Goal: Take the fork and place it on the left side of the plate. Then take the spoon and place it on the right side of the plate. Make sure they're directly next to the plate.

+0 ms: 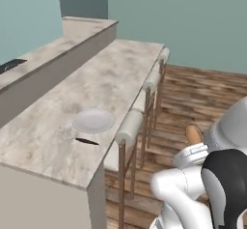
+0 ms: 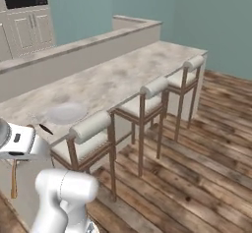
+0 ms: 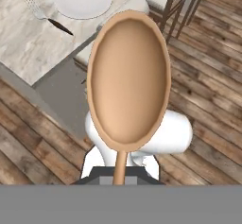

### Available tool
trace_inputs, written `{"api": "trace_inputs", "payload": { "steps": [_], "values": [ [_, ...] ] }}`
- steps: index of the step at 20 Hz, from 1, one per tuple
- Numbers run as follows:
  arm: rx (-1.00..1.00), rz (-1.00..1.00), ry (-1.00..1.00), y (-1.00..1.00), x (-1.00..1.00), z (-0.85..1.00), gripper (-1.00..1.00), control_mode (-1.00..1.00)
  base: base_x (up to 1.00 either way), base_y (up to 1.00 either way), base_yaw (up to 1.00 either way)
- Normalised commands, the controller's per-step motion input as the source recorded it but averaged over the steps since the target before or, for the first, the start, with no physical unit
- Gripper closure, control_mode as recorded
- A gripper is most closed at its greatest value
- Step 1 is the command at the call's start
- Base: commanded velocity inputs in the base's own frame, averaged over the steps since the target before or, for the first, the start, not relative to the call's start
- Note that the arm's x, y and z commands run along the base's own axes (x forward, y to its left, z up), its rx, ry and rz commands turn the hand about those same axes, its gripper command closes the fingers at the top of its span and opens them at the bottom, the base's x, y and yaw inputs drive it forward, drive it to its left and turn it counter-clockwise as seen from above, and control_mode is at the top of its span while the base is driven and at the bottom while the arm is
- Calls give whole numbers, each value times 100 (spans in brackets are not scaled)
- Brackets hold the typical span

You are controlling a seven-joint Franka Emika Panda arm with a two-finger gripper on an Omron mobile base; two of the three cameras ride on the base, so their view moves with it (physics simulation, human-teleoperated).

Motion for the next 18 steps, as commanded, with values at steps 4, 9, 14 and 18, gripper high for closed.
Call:
{"api": "trace_inputs", "payload": {
  "steps": [4, 9, 14, 18],
  "values": [
    [0, 0, 0, 0, 0, 0, 100, 100, 33, -98, 23],
    [0, 0, 0, 0, 0, 0, 100, 100, 47, -75, 34],
    [0, 0, 0, 0, 0, 0, 100, 100, 69, -34, 48],
    [0, 0, 0, 0, 0, 0, 100, 100, 73, -16, 55]
  ]
}}
